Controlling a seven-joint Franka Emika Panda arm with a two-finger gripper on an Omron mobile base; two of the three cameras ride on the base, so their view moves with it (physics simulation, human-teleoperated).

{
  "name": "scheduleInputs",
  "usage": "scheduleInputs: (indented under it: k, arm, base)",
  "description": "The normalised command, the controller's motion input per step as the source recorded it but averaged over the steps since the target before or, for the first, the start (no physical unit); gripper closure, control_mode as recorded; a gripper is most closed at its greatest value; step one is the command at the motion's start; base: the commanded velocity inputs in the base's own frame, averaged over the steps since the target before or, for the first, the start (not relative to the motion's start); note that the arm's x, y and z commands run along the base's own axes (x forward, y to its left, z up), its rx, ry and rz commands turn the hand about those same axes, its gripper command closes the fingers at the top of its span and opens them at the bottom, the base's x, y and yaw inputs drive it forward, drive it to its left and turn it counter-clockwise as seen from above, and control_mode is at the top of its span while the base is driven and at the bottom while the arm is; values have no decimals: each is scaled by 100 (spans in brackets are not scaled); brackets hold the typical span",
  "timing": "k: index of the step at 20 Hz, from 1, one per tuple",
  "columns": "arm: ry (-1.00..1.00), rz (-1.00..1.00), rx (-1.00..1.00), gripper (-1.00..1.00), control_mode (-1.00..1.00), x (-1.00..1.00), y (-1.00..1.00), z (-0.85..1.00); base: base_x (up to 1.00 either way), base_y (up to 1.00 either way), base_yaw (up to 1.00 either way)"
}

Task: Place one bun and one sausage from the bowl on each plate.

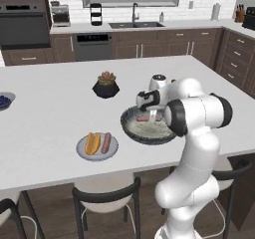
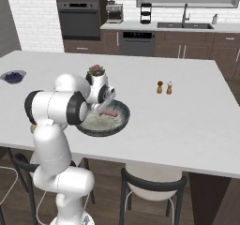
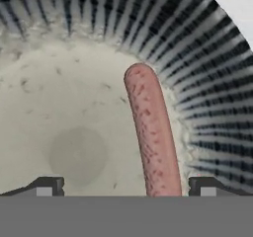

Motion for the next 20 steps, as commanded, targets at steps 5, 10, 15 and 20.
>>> scheduleInputs:
  k: [5, 10, 15, 20]
  arm:
    - [-3, 0, 0, -100, -100, 19, 0, -19]
    - [-1, 0, 0, -100, -100, 13, 0, -15]
    - [0, 0, 0, -100, -100, 9, 0, -13]
    - [0, 0, 0, -100, -100, 5, 0, -18]
  base:
    - [0, 0, 0]
    - [0, 0, 0]
    - [0, 0, 0]
    - [0, 0, 0]
